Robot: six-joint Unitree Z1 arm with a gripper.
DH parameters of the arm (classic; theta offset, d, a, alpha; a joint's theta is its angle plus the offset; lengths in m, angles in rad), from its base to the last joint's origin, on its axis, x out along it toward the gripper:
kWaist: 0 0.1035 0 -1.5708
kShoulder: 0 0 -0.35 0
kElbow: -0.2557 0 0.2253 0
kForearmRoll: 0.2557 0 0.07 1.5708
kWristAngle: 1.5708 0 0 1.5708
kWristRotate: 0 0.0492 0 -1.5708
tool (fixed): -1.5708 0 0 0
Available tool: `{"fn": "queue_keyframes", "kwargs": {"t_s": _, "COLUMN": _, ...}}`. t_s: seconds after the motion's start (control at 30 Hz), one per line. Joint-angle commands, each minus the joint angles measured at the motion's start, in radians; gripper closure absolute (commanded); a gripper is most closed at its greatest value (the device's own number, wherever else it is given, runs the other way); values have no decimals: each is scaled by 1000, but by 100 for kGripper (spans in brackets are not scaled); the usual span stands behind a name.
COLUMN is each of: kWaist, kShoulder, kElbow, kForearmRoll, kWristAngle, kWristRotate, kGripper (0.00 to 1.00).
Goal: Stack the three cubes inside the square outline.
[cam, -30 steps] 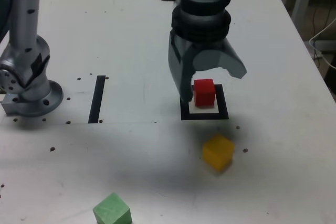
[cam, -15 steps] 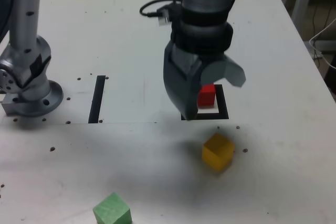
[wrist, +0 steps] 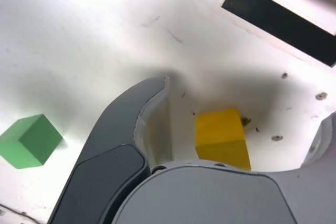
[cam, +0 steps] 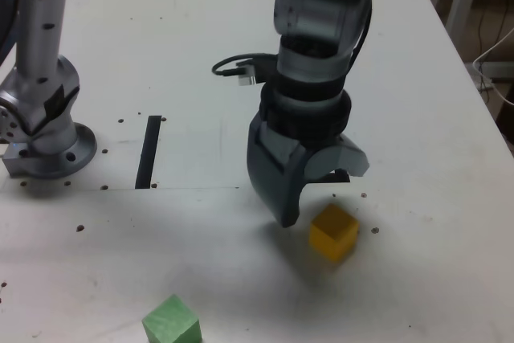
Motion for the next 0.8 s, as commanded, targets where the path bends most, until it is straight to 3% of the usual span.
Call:
{"fn": "queue_keyframes", "kwargs": {"t_s": 0.0, "kWaist": -1, "kShoulder": 13, "kElbow": 1, "kForearmRoll": -5, "kWristAngle": 1, "kWristRotate": -21, "kGripper": 1}}
{"fn": "queue_keyframes", "kwargs": {"t_s": 0.43, "kWaist": -52, "kShoulder": 76, "kElbow": -82, "kForearmRoll": -5, "kWristAngle": -13, "kWristRotate": -108, "kGripper": 2}}
{"fn": "queue_keyframes", "kwargs": {"t_s": 0.77, "kWaist": -69, "kShoulder": 119, "kElbow": -96, "kForearmRoll": -29, "kWristAngle": -56, "kWristRotate": -120, "kGripper": 11}}
